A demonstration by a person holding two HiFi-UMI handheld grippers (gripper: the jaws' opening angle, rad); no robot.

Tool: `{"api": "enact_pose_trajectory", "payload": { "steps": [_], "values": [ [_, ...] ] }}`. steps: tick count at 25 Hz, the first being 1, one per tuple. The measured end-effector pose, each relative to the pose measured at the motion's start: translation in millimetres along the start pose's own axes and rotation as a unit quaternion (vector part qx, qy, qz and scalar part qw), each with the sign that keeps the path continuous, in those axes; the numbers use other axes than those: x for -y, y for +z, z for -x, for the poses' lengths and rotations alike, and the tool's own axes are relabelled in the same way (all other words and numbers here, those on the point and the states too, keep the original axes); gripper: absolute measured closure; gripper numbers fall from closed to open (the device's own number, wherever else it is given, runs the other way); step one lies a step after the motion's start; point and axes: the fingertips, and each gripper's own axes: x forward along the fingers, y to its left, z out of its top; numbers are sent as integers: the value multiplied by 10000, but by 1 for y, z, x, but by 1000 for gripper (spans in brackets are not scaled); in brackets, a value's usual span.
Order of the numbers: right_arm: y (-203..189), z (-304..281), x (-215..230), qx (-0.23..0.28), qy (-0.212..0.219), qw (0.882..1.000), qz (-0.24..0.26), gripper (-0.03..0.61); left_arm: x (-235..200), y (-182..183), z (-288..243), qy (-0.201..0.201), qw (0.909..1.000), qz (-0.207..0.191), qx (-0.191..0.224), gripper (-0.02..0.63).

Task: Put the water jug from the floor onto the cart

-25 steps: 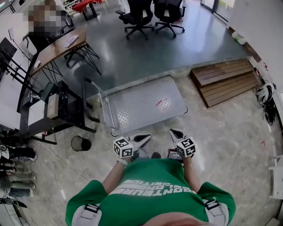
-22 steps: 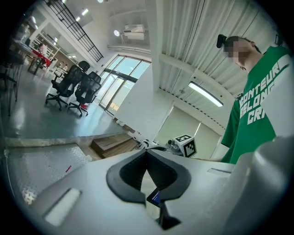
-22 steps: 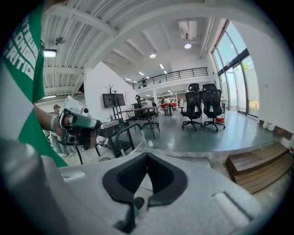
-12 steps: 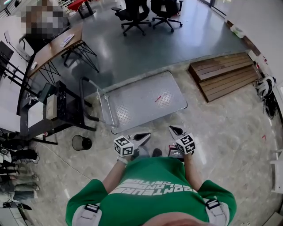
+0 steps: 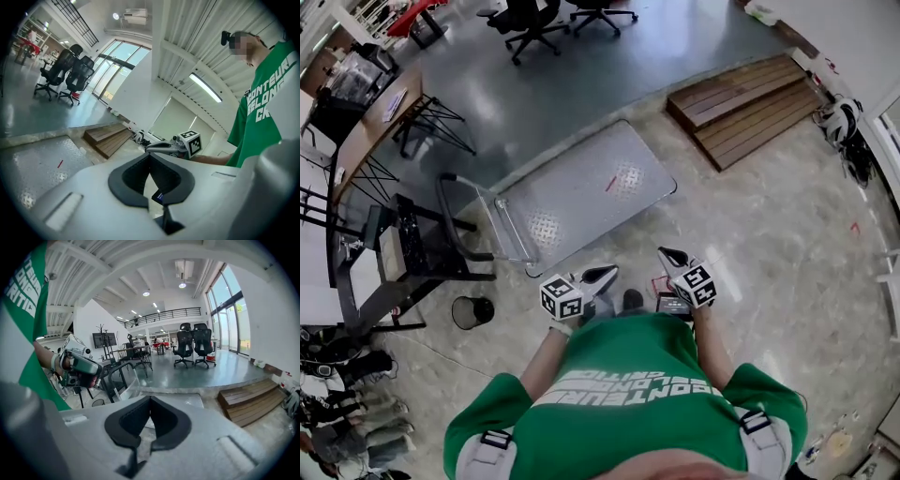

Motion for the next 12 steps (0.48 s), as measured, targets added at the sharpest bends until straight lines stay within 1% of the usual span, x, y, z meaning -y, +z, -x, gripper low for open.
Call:
{"api": "enact_pose_trajectory", "payload": {
  "steps": [6,12],
  "values": [
    [-20,27,18,-11,-417,9988,-273,586,7,-1,-25,-363,9989,-121,-288,603],
    [-33,47,31,-4,-743,9963,-430,586,8,-3,-35,-513,9974,-174,-474,603]
  ]
}}
